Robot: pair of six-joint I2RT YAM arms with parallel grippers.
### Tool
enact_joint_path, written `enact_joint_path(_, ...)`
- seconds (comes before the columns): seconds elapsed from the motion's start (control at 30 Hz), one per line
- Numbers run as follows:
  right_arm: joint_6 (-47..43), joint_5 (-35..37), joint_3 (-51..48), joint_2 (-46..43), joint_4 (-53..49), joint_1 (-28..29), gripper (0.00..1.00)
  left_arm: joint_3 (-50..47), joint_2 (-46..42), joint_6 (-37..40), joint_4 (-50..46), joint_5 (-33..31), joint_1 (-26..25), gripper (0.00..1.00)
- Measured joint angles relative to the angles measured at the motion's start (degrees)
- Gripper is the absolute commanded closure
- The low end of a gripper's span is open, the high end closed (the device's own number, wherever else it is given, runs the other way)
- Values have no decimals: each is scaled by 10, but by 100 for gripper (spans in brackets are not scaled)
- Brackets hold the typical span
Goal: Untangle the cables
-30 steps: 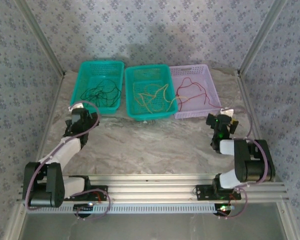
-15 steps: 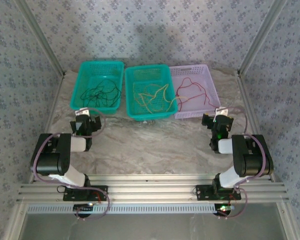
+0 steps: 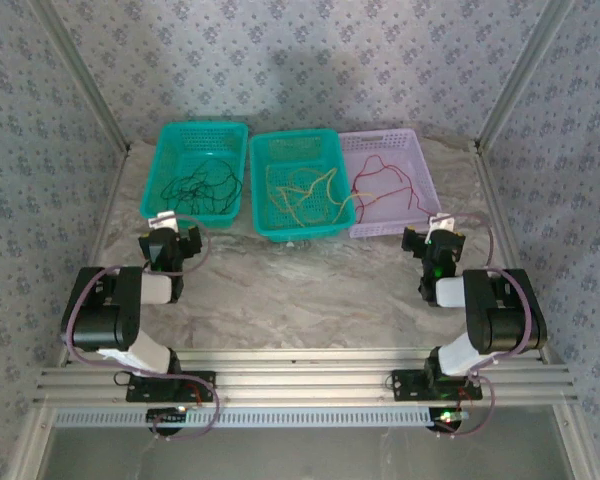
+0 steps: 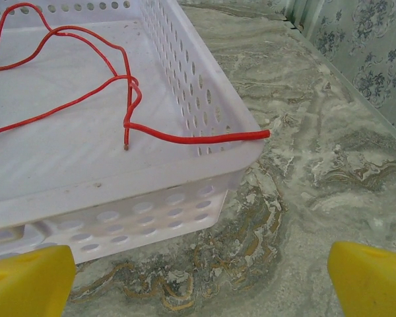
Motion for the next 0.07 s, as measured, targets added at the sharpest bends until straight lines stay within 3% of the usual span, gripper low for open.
enact_joint_path(0.07, 0, 0, 0, 0, 0, 0, 0, 0, 0, 0, 0, 5, 3, 0)
